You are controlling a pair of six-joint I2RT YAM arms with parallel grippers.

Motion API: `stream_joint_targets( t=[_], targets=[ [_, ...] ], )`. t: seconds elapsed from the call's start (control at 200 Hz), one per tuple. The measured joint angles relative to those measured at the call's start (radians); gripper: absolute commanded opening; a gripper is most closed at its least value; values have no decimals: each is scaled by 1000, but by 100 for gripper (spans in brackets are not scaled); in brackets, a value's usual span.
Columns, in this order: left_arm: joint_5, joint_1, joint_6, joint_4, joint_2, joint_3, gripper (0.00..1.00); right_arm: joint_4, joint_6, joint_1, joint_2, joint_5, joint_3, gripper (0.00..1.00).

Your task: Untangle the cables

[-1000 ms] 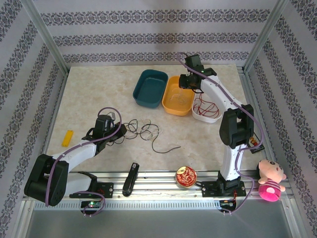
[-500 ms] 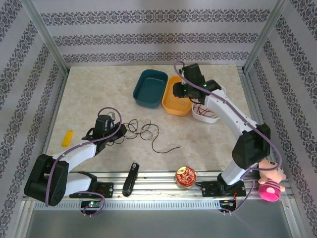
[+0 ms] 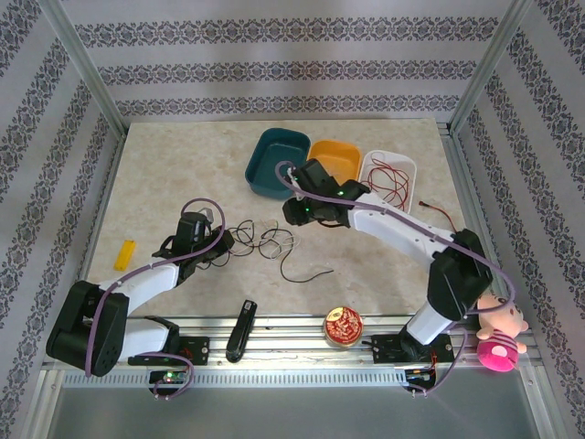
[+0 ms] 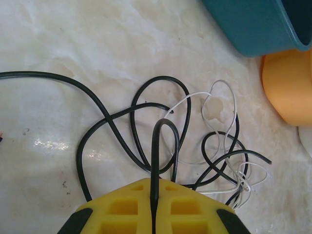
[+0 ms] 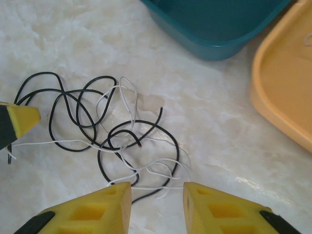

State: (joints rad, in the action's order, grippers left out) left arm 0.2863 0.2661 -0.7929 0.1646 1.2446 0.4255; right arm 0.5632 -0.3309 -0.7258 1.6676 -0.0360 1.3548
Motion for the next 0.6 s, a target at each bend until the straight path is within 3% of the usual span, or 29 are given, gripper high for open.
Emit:
stream_joint_targets(
  t=[0.315, 0.6],
  targets=[
    [0, 0, -2, 0, 0, 0, 0, 61, 16, -30, 302, -29, 249, 34],
    [0, 0, -2, 0, 0, 0, 0, 119, 27, -50, 478, -43, 435, 35]
  ],
)
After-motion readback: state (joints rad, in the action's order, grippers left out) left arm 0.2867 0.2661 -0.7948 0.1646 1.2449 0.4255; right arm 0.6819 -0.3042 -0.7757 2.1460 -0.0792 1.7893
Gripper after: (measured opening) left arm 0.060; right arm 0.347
